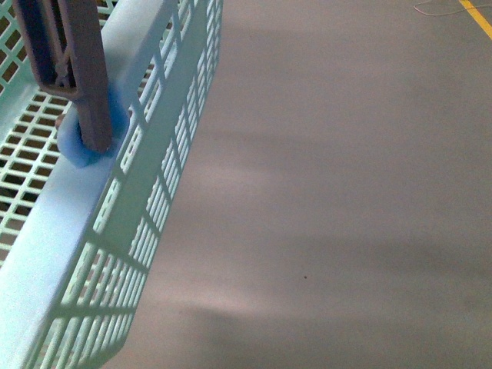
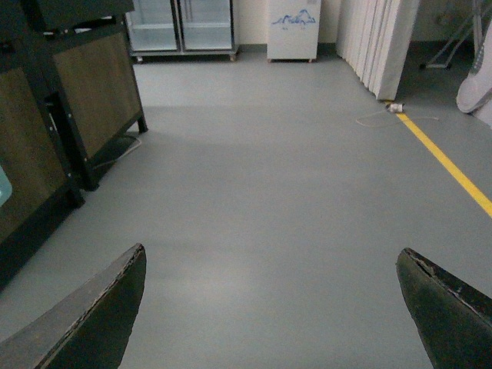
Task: Pick lemon and mango into basket
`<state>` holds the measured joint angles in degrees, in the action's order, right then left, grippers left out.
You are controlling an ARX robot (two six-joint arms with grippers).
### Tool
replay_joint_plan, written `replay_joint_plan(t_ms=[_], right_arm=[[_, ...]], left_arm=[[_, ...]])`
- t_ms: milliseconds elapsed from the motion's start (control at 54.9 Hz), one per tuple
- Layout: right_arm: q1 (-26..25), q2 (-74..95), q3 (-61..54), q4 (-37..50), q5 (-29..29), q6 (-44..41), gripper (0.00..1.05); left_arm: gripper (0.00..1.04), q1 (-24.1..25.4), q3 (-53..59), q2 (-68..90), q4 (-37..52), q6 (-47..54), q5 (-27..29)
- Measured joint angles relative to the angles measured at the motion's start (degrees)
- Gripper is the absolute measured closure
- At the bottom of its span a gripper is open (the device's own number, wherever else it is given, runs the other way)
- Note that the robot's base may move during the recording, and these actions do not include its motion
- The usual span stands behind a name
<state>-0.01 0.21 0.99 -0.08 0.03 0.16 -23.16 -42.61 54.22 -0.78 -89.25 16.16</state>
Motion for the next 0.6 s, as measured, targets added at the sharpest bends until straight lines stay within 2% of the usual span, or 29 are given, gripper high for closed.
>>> replay_joint_plan(t_ms=[601], right_arm=[[0.0, 0.0, 0.0, 0.0, -0.02, -0.02, 0.09]], left_arm=[[1.0, 0.0, 0.0, 0.0, 0.0, 0.0, -0.02]])
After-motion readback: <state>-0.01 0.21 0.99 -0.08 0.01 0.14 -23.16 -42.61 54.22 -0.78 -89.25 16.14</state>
